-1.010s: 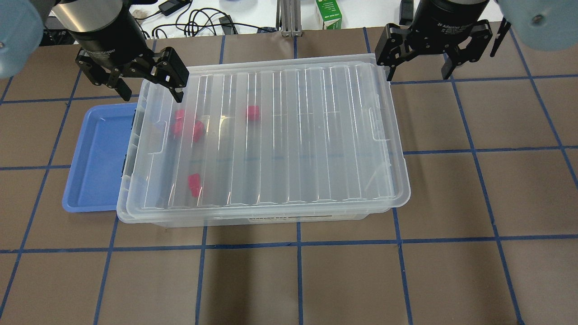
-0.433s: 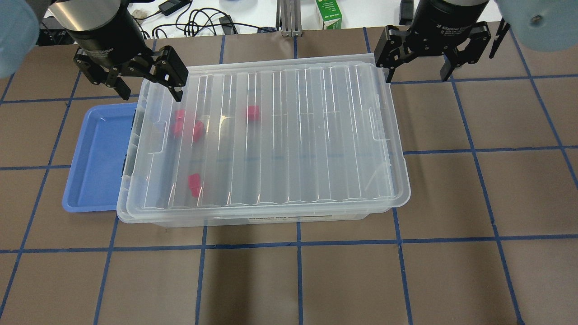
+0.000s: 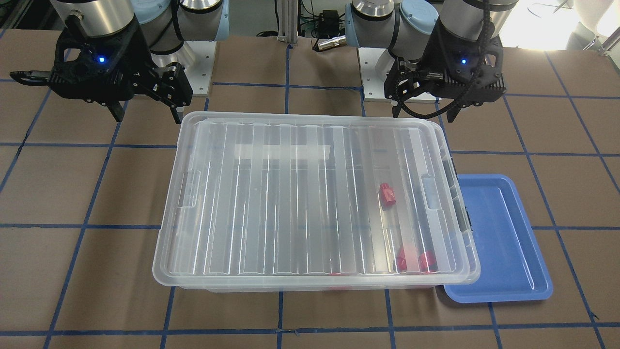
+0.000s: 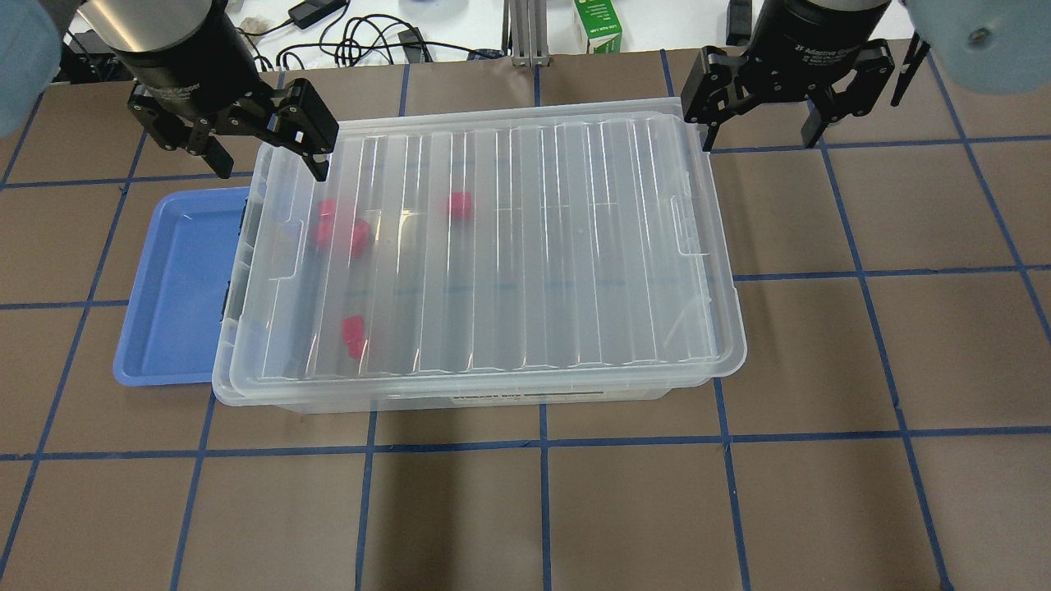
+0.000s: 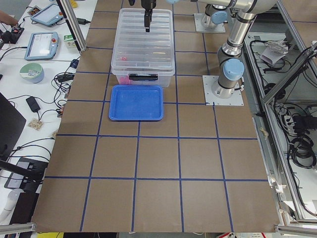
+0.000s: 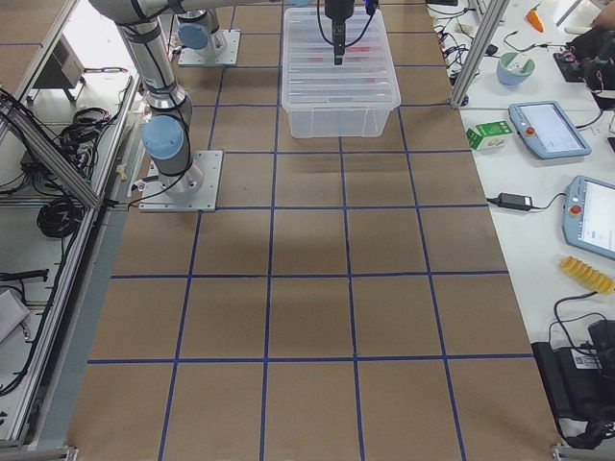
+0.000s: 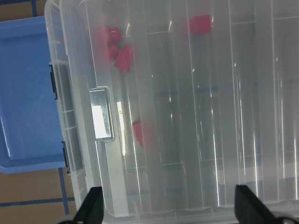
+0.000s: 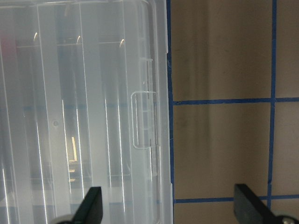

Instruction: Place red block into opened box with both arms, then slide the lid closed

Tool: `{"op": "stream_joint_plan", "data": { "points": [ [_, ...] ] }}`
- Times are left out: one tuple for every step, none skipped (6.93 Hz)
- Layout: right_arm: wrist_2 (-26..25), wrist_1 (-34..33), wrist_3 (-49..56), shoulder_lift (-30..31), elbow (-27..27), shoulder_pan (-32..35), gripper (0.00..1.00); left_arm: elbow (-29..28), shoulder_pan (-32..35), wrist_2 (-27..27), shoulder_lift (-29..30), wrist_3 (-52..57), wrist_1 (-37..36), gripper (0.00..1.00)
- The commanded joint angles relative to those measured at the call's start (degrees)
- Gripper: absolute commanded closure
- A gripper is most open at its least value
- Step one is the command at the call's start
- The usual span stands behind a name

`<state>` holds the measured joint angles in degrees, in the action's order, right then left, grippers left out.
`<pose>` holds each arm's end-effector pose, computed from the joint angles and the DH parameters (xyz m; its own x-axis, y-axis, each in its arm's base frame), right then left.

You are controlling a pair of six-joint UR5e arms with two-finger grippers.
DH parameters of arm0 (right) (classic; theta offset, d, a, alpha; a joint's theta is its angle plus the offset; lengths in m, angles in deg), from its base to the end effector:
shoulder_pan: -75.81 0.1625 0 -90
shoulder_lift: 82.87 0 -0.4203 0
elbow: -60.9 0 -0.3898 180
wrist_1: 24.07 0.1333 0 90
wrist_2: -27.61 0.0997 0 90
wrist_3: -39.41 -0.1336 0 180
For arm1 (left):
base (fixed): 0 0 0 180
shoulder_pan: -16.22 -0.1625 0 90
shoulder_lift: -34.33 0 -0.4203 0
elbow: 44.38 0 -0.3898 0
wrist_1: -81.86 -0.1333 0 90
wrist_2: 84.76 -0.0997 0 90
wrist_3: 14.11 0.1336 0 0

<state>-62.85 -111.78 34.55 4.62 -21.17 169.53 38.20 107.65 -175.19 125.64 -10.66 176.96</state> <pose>0.1653 -0.5036 0.4913 -0.9998 0.0202 0.0034 0.0200 0.9983 -0.0551 -0.1447 -0.4958 0.4924 -0.9964 0.0849 -0.0086 0.0851 0.9962 -0.0171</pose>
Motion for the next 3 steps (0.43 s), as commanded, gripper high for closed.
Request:
{"op": "stream_joint_plan", "data": {
  "points": [
    [0.0,-0.1,-0.1,-0.1,0.1,0.1,0.00,0.1,0.0,-0.1,-0.2,0.0,0.0,0.00],
    [0.1,-0.4,-0.1,-0.2,0.2,0.1,0.00,0.1,0.0,-0.1,-0.2,0.0,0.0,0.00],
    [0.1,-0.2,-0.1,-0.1,0.2,0.2,0.00,0.1,0.0,0.0,-0.2,0.0,0.0,0.00]
  ]
}}
